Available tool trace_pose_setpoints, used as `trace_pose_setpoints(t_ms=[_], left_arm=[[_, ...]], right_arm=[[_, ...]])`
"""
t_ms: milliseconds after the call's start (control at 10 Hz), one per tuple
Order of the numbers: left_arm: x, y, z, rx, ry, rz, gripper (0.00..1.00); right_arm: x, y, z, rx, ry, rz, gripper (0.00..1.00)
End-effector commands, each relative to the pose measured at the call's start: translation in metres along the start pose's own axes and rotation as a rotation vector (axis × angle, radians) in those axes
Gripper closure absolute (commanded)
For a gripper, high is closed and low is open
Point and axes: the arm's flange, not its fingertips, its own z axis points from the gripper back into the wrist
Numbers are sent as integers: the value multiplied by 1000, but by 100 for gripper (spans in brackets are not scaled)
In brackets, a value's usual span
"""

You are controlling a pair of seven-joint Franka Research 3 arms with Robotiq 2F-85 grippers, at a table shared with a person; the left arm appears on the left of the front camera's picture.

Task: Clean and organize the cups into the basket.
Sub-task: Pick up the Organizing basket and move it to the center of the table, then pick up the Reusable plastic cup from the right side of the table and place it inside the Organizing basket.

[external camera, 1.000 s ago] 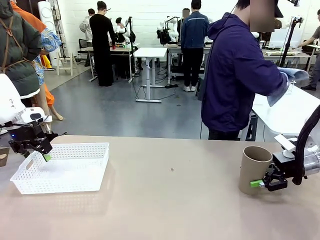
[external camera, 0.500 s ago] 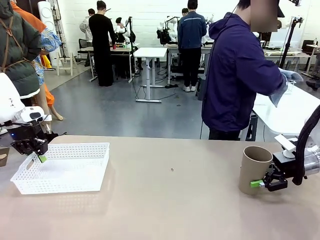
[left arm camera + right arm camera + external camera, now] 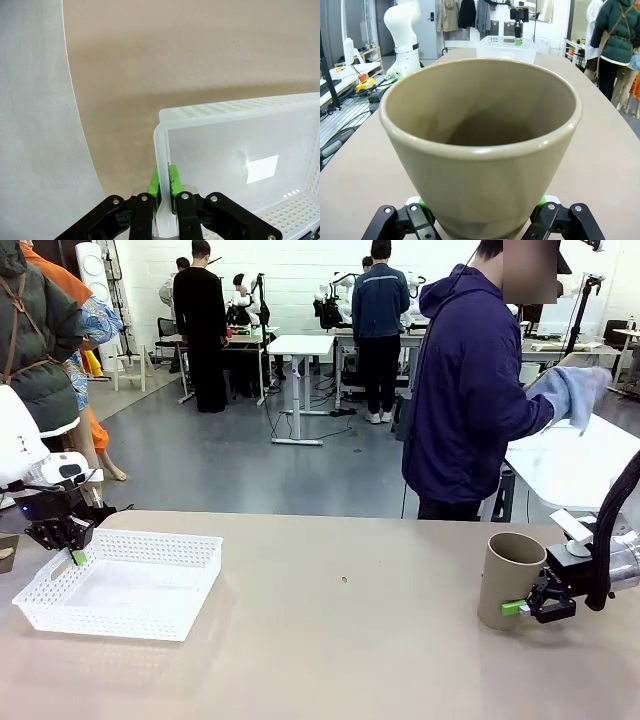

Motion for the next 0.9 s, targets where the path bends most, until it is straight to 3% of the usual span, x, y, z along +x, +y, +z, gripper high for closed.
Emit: trace_pose_setpoints(t_ms=[0,100,200,300,400,700,800], left_arm=[[2,2,4,33,5,21,100],[2,2,4,34,8,27,100],[3,1,3,35,9,32,100],[5,-3,4,37,8,54,100],[7,-11,5,46,-1,118,100],[9,-52,29,100,-24,235,100],[9,-69,36,123,-32,218,100]], right_arm=[[-4,-1,4,19,-3,31,100],[-4,0,5,18,-3,33,78],[-4,0,6,17,-3,33,78],[0,4,5,-11,0,19,100],[9,11,6,-50,-4,-3,38],[76,37,21,-164,33,-7,38],[102,44,28,-182,44,6,38]])
